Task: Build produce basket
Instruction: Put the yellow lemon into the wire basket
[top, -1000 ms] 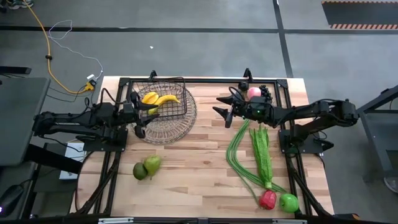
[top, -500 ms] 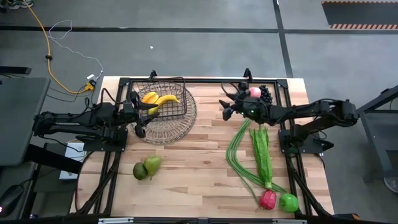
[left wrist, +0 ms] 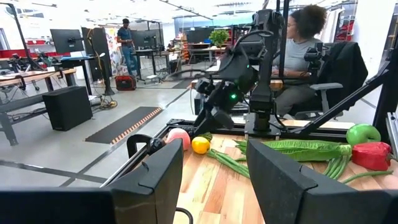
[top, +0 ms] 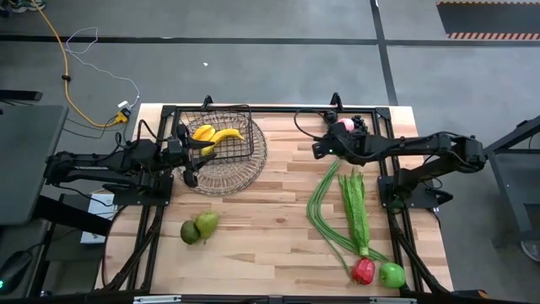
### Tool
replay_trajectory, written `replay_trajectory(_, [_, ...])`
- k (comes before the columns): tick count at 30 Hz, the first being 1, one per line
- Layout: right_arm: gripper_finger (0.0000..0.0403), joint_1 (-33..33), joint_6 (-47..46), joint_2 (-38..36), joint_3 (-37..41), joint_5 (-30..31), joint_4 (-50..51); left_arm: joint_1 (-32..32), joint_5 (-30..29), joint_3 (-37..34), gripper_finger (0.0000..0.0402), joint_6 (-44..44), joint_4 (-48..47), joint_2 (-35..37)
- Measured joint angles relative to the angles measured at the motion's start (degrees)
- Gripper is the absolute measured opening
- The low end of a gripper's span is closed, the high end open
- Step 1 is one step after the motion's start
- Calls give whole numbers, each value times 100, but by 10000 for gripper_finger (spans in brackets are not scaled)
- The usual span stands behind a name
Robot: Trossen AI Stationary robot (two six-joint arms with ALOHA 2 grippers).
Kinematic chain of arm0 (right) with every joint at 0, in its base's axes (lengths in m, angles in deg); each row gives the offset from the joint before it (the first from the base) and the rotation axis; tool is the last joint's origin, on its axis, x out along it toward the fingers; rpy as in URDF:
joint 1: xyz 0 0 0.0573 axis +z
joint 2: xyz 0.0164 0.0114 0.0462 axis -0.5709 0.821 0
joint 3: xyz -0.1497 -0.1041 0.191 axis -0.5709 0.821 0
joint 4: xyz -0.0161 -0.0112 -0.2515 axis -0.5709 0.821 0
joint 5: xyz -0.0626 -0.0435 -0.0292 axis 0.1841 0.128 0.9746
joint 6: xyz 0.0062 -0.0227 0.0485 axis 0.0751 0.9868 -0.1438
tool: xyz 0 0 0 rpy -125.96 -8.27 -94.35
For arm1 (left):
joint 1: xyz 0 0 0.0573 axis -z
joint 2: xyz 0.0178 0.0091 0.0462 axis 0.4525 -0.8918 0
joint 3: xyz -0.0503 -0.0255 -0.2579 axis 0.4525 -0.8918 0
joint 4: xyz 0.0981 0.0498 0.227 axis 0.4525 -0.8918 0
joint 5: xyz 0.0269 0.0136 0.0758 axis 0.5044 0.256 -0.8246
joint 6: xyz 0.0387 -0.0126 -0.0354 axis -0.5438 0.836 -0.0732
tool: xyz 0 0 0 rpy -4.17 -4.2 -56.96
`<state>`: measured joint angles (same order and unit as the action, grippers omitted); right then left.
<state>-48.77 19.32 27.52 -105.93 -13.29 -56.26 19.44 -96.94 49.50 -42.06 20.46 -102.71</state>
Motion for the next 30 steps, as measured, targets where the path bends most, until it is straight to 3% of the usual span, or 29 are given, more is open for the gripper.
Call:
replay_trajectory(15, [233, -155, -1701, 11, 21, 235, 1594, 0, 1, 0, 166, 3, 0, 0])
replay_trajectory(23, [233, -530, -2364, 177, 637, 225, 1404, 0, 2, 0, 166, 42, -4, -2])
replay_trajectory(30, [233, -708, -2189, 335, 924, 203, 363, 1, 2, 0, 166, 42, -2, -2])
